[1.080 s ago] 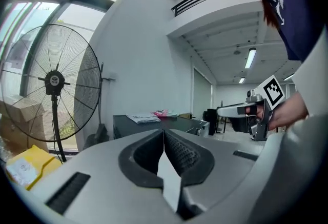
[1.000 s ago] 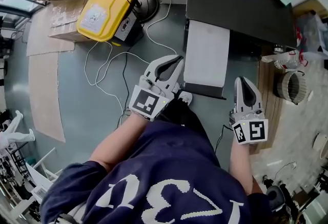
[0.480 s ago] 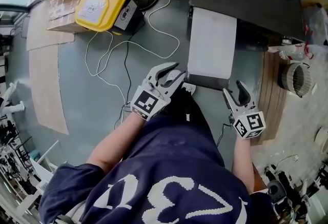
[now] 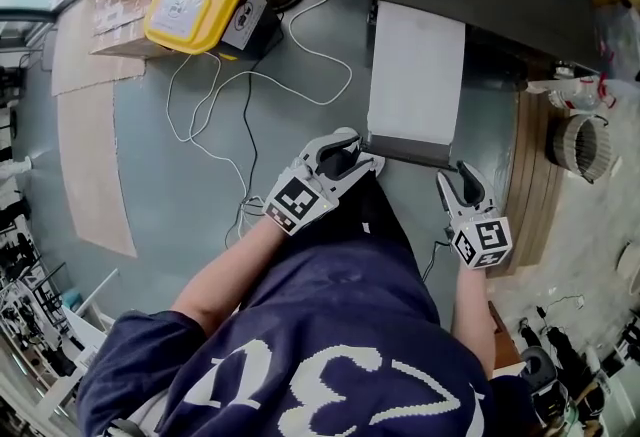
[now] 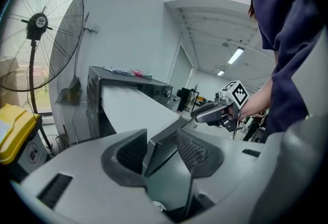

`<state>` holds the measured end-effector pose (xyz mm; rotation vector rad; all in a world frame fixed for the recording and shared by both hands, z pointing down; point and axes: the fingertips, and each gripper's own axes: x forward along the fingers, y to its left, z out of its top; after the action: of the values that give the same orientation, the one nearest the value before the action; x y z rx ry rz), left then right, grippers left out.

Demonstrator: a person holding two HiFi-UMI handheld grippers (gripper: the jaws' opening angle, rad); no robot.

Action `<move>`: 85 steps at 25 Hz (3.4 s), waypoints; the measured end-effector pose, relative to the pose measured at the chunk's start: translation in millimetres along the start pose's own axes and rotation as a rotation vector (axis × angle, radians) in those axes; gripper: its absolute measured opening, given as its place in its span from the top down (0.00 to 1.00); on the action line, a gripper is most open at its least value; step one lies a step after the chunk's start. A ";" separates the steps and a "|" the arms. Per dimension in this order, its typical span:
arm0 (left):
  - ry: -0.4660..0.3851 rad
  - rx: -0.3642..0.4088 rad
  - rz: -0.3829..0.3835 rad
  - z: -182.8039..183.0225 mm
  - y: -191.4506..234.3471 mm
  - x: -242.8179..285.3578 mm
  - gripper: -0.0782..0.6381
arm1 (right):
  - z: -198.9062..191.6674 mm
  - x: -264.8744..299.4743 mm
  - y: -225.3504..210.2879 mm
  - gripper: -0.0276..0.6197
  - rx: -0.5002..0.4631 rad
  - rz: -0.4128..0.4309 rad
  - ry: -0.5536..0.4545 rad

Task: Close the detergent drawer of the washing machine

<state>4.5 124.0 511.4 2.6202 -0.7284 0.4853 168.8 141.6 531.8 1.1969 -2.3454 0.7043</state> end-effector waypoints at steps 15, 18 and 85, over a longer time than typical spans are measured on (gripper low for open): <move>0.037 0.004 -0.015 -8.2 -3.2 9.4 0.72 | 0.2 0.3 3.6 0.69 -0.002 0.035 0.000; 0.042 0.005 -0.013 -7.3 -4.1 7.1 0.72 | 1.1 -1.8 5.7 0.70 -0.004 0.040 0.002; -0.009 0.008 0.153 71.2 85.4 56.4 0.71 | 100.1 59.1 -60.7 0.71 -0.008 0.005 -0.063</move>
<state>19.2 1.2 495.5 2.5870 -0.9362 0.5205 173.7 14.1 501.5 1.2269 -2.4010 0.6674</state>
